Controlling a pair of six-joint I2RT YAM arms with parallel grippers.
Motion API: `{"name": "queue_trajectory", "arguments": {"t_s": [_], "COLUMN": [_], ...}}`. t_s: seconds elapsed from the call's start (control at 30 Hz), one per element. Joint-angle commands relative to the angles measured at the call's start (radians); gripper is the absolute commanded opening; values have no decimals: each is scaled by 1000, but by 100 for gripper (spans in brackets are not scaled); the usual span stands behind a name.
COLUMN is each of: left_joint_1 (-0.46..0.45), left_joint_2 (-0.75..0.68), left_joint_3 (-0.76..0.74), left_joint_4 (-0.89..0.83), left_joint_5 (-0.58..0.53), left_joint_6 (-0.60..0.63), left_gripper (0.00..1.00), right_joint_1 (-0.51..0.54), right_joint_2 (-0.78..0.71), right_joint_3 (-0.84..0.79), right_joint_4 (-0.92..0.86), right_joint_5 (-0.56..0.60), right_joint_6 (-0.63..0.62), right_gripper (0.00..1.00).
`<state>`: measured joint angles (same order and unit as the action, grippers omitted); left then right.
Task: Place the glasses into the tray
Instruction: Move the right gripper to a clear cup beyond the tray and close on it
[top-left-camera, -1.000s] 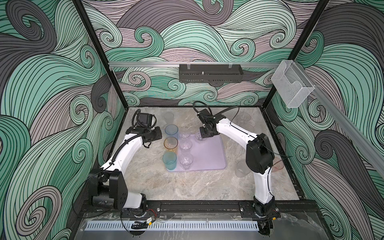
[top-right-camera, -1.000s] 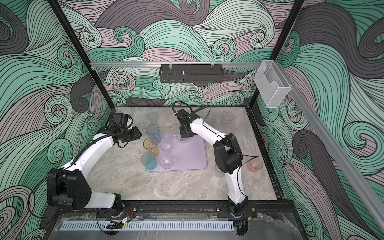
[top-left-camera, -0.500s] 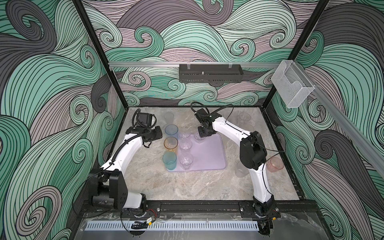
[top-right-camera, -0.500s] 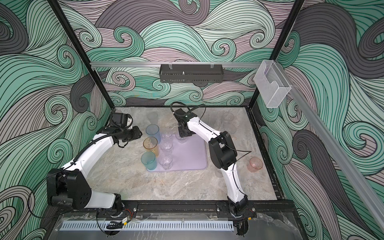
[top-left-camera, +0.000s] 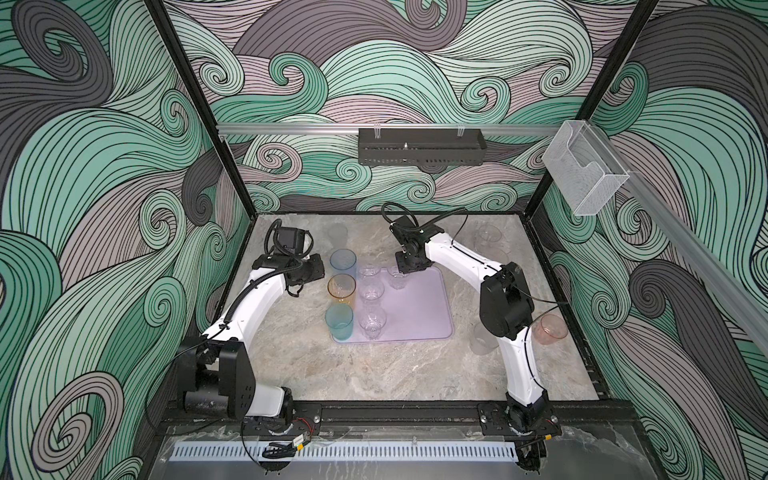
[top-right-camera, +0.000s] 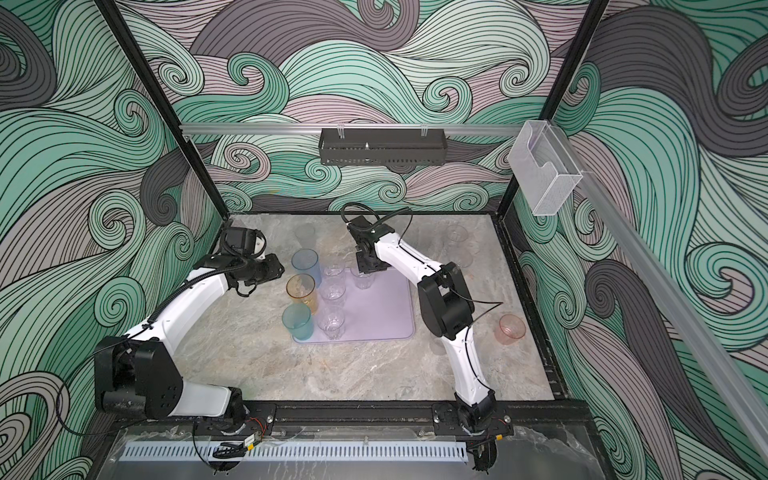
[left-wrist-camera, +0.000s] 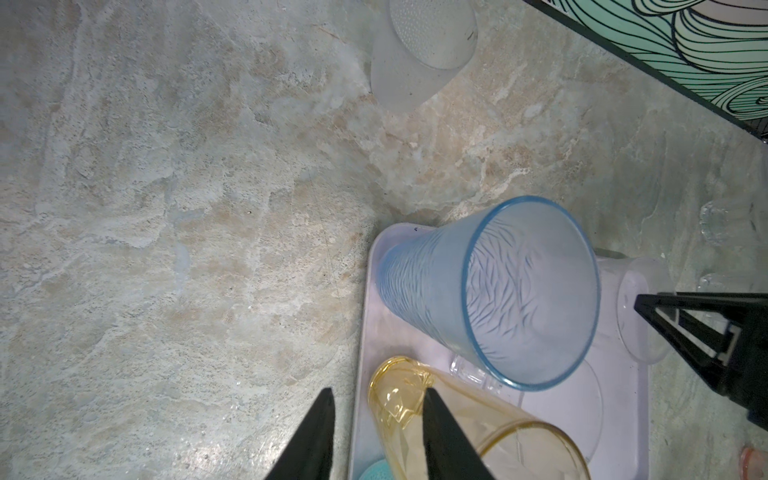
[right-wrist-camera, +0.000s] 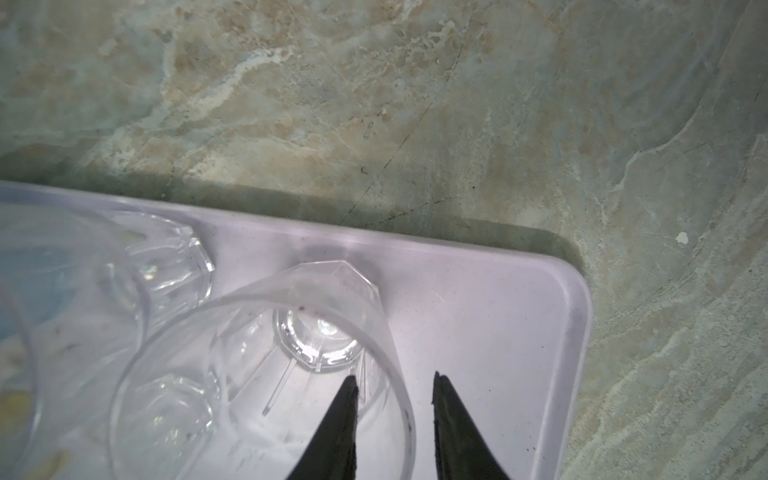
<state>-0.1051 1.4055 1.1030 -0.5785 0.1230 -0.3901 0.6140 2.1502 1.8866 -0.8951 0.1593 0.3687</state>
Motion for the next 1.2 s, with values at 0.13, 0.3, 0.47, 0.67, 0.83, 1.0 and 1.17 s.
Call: {"name": "queue_trajectory", "arguments": {"t_s": [0.13, 0.3, 0.47, 0.67, 0.83, 1.0, 1.17], "left_joint_1": [15, 9, -81, -239, -304, -320, -321], "left_joint_2": [-40, -56, -52, -37, -22, -13, -10], "left_joint_3": [43, 103, 134, 144, 135, 114, 73], "left_joint_4": [-34, -78, -97, -66, -16, 8, 28], "left_joint_5": [-64, -9, -11, -70, -32, -13, -27], "left_joint_6": [3, 59, 97, 163, 167, 170, 177], "left_gripper": [39, 40, 40, 40, 40, 40, 40], "right_joint_1": [-30, -66, -158, -281, -367, -433, -487], "right_joint_2": [-271, -441, -561, -564, -504, -409, -318], "right_joint_3": [-122, -292, -407, -446, -424, -341, -275], "right_joint_4": [-22, -21, -17, 15, 75, 94, 89], "right_joint_5": [-66, -56, -66, -93, -84, -4, 78], "right_joint_6": [28, 19, 38, 48, 86, 97, 78], "right_gripper": [39, 41, 43, 46, 48, 52, 57]}}
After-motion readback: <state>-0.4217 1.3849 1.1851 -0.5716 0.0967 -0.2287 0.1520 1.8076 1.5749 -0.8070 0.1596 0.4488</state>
